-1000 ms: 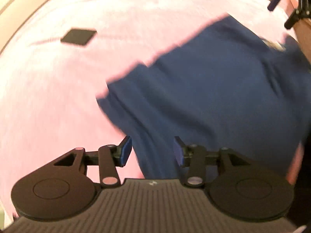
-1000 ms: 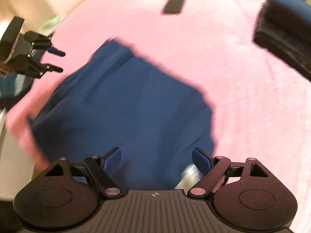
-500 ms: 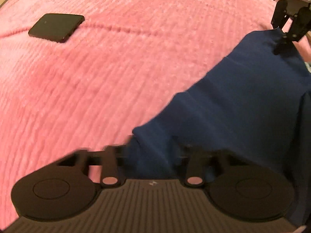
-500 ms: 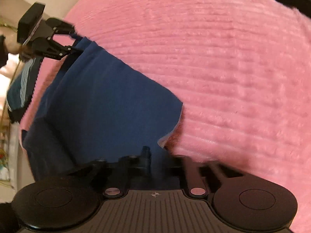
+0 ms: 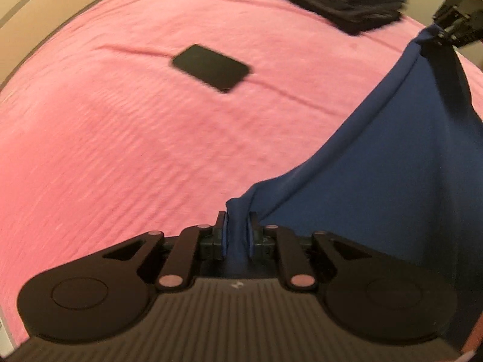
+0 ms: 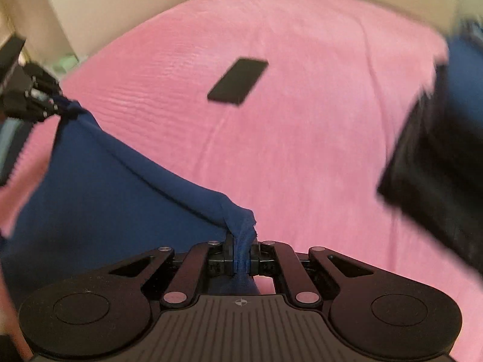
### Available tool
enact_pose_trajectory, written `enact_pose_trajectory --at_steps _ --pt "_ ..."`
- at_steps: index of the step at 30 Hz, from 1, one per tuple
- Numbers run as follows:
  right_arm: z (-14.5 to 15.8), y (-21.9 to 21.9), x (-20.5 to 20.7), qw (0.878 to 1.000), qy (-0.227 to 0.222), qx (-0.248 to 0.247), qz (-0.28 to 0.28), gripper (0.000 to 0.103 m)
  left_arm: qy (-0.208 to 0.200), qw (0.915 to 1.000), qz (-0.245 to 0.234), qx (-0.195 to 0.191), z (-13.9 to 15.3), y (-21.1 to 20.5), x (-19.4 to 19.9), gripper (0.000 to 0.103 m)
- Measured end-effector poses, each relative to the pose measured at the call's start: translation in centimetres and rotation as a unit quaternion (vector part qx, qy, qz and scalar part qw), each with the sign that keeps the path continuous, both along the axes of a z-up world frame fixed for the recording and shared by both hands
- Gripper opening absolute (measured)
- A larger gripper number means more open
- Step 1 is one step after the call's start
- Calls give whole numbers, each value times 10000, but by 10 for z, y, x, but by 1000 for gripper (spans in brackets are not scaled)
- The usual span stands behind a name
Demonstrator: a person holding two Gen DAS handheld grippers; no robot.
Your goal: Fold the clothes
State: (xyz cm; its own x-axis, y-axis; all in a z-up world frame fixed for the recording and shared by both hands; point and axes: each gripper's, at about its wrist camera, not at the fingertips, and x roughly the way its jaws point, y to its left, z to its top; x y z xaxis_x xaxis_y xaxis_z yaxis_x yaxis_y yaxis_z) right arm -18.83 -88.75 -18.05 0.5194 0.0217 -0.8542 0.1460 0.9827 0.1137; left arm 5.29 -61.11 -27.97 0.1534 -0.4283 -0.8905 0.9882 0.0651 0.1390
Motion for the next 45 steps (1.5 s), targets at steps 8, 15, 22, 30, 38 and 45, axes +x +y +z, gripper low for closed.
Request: enact_pose_trajectory --at_steps 8,15,22,30,38,45 --pt "-32 28 0 9988 63 -201 -439 79 -331 9938 1061 96 -29 43 15 40" --pt "-38 81 -91 9943 251 104 -1032 79 83 9978 651 -6 -29 152 -58 45" --pt "-23 175 -191 9880 263 582 -1407 79 723 9973 153 -38 -33 269 -148 51" --pt "-48 247 -226 9938 228 724 -815 79 1028 9909 728 -471 -45 344 -176 60" --pt "-92 231 -227 9910 -318 1237 -398 79 1011 9790 1224 -1277 -81 369 -173 60" --pt "-106 238 -227 9856 -855 1441 240 79 1048 9727 1094 -1756 -95 378 -174 59"
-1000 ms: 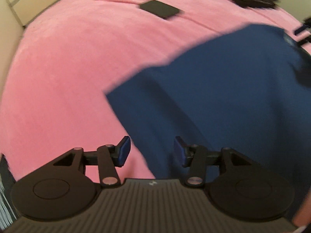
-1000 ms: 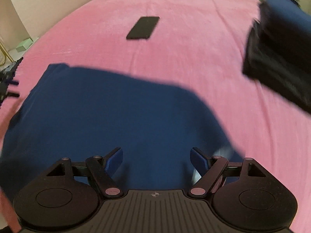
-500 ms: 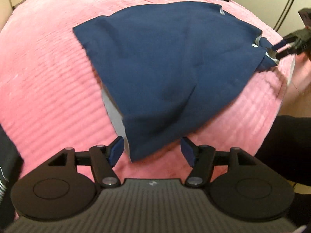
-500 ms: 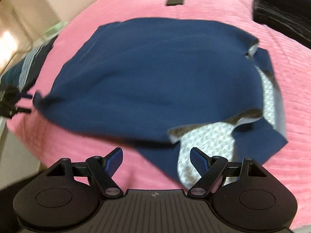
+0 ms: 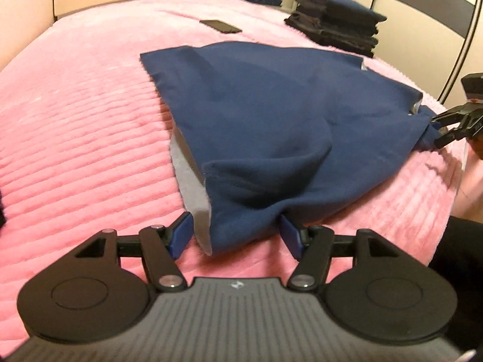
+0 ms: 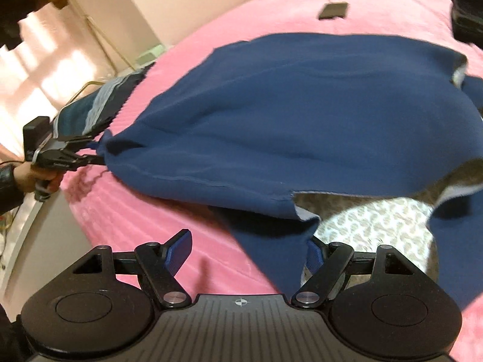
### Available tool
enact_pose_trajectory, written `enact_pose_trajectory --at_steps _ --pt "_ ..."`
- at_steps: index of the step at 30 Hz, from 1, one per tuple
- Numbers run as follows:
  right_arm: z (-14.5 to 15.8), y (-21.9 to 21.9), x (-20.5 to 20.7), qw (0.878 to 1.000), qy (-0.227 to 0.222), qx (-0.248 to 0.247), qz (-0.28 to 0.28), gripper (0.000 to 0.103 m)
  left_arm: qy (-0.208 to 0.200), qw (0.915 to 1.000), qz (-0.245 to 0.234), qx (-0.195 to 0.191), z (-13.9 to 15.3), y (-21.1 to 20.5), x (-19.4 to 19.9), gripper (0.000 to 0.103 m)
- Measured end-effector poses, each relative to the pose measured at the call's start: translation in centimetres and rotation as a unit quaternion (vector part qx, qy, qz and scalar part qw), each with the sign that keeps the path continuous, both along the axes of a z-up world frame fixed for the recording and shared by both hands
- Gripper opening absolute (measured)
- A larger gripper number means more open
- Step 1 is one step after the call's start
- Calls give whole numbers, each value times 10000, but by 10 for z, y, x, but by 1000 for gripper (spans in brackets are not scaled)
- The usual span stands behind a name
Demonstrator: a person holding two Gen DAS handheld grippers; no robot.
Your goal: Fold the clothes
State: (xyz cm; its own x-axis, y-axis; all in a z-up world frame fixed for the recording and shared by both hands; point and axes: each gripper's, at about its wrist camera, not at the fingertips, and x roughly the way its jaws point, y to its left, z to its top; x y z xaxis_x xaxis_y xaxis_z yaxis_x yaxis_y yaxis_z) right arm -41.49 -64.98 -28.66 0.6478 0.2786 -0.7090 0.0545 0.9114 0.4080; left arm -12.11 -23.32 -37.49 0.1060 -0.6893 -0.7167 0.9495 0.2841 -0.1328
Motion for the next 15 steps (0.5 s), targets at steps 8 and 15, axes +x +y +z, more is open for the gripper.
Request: enact_pose_trajectory --at_steps 8,15 --pt "-3 18 -40 9970 -582 308 -404 72 -102 9993 340 -140 7 23 -30 59" --pt "7 22 -60 9956 -620 400 -570 72 -303 9955 843 -299 30 33 -39 66"
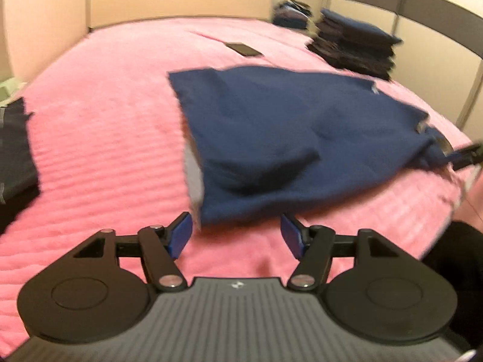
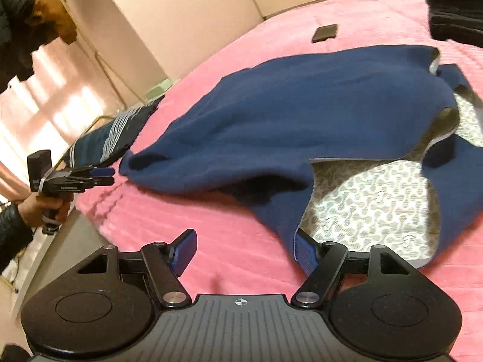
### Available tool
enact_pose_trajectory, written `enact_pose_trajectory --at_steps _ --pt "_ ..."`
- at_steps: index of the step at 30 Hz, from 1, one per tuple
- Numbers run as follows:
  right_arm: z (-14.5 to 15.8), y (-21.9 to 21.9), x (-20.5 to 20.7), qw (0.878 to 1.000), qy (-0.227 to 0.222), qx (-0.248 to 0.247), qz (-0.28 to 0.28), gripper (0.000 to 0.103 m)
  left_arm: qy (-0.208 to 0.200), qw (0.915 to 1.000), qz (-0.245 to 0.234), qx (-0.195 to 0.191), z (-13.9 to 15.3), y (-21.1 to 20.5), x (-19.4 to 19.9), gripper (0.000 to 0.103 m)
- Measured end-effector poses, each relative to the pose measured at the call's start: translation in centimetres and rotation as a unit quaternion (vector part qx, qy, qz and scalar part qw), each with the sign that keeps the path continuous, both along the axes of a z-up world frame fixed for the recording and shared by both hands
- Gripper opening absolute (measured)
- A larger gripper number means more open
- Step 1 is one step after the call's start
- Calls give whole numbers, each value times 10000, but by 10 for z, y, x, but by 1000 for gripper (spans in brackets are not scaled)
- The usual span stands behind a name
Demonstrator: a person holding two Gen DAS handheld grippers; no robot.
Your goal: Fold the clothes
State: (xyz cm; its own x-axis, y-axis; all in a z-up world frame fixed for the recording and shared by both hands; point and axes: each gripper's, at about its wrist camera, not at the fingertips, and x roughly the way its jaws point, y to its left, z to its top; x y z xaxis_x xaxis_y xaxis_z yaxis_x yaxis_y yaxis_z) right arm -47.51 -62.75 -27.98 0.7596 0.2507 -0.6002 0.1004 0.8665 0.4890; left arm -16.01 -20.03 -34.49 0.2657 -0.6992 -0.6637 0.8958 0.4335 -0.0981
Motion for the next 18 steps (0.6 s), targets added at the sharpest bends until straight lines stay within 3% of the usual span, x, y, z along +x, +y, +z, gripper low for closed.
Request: enact_pose_trajectory --at_steps 5,8,9,10,11,12,13,14,15,16,17,18 --pt "2 -13 7 9999 39 48 -128 72 408 9991 61 -81 -4 -17 24 67" --pt "-3 -18 13 9998 72 120 -161 72 695 9974 -151 -61 -9 -28 31 57" --pt "-5 -19 15 9997 77 164 -159 72 751 9969 -246 -36 -10 -31 32 50" --pt "-7 -20 17 9996 73 224 -157 72 806 9962 -340 -12 -11 -33 32 30" --pt "-9 -21 18 9994 63 299 -152 72 857 9954 -431 19 -12 -35 32 19" --pt "-11 -22 19 9991 30 403 -135 66 890 9948 -502 37 -11 -34 31 4" --pt "-12 -23 19 9987 2 488 -129 46 901 9944 -551 15 -10 -32 29 3" --pt "-13 -25 20 9984 16 543 -162 34 914 9940 -604 -31 -8 -28 27 2" --pt "-14 -26 20 9982 45 575 -185 31 928 9935 -651 -112 -5 -23 24 1" --pt "-15 -28 21 9982 115 551 -200 10 947 9931 -664 -189 -3 -16 22 0" --pt "-16 -30 21 9981 197 527 -251 1 975 9928 -643 -273 0 -8 19 0" --pt "-15 -32 18 9976 233 578 -297 0 998 9926 -602 -351 2 0 17 0"
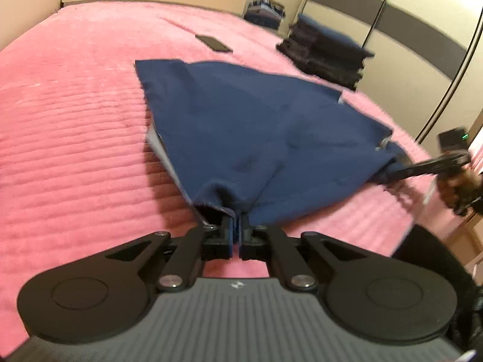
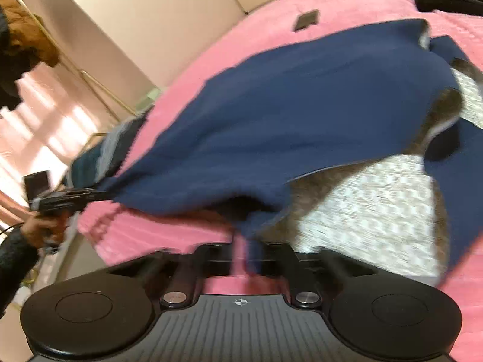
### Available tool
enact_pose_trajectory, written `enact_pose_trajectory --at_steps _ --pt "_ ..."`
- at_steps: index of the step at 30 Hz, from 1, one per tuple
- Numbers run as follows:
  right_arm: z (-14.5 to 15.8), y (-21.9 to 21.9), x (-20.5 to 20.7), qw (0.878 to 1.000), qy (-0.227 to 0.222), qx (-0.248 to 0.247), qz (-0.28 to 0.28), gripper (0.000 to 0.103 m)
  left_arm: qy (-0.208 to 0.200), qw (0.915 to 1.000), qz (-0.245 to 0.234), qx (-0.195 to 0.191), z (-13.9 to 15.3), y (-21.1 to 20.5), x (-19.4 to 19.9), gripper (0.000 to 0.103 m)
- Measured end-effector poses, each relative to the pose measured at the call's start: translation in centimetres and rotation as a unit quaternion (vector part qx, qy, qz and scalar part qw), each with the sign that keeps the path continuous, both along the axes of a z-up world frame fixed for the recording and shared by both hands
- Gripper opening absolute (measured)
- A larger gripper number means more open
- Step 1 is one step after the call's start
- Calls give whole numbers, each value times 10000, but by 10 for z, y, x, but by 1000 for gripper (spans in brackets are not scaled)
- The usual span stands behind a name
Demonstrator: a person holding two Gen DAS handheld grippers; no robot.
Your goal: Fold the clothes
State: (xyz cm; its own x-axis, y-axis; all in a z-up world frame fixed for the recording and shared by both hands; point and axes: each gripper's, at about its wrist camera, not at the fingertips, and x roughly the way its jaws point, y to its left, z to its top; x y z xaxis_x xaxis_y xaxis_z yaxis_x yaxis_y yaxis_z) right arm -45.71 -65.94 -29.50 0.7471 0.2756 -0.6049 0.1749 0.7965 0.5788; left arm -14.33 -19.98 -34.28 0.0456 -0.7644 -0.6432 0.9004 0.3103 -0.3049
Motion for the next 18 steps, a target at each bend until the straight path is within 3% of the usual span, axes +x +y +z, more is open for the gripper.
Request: enact_pose_trajectory --at_steps 3,10,14,18 --pt "13 3 -17 9996 -109 182 185 0 87 9998 159 -97 4 24 -8 0" --pt "21 13 -46 9989 183 -99 426 0 266 9993 262 -56 -10 44 -22 0" --pt "30 20 -60 9973 257 -204 656 0 290 9994 143 -156 -3 57 -36 0" --pt "29 23 -83 9958 452 -250 756 0 400 9991 106 58 -14 72 -46 0"
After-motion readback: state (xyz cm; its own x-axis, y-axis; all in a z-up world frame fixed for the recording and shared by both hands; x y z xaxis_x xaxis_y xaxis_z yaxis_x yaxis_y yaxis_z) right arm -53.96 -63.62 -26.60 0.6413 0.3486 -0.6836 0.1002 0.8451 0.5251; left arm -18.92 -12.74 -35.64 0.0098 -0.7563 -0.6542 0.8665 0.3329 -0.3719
